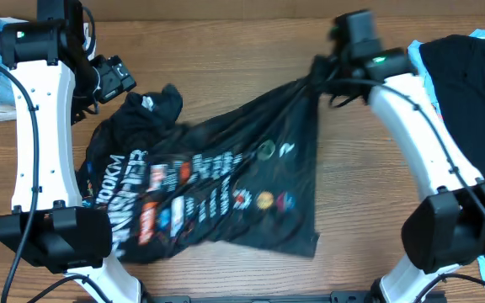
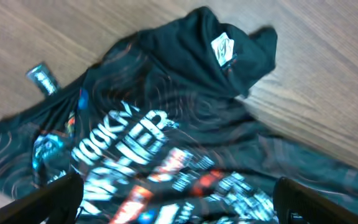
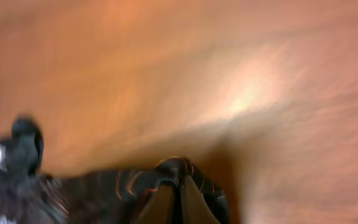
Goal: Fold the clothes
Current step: 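Pull the jersey up and right with the right gripper to spread it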
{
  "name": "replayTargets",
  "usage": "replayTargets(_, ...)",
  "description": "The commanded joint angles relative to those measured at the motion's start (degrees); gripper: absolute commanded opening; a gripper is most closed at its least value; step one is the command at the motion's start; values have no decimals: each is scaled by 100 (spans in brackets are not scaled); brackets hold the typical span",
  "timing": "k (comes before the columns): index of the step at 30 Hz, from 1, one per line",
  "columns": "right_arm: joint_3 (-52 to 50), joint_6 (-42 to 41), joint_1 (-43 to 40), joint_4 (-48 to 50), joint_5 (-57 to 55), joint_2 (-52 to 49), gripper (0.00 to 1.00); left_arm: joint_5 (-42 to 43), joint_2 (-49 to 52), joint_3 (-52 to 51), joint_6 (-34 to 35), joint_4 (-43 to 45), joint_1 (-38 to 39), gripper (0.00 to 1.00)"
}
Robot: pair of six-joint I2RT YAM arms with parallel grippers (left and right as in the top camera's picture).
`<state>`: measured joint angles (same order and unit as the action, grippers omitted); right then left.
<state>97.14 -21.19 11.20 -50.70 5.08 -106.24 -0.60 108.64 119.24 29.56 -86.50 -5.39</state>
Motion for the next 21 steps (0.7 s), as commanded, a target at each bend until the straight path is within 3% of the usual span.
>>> replayTargets(1, 118, 35, -424, 549, -138, -20, 4, 68, -17, -103, -90, 188, 227, 100)
replayTargets(4, 118, 37, -673, 807, -166, -28, 4, 68, -17, -354, -90, 431, 404, 100)
replayTargets(6, 118, 37, -778, 828, -258, -31, 17, 68, -17, -588, -87, 697, 546, 100)
replayTargets(8, 118, 24, -859, 774, -579, -31, 17, 68, -17, -820, -87, 997, 686, 100)
replayTargets(9, 118, 13, -894, 748, -719, -31, 22, 72, -17, -935, -87, 1152, 752, 100)
replayTargets(10, 118, 13, -933, 717, -807, -31, 32, 79, -17, -1036, -90, 1298, 807, 100)
replayTargets(13, 127, -37, -1093, 468, -715, -28, 86, 315, -15, -1327, -146, 1762, 955, 100)
replayTargets(15, 184, -116, -1172, 177, -490, -17, 93, 485, -15, -1488, -240, 2004, 1016, 100)
replayTargets(21, 516, -87, -1235, -940, 828, -13, 92, 511, 9, -1888, -258, 2404, 1067, 100)
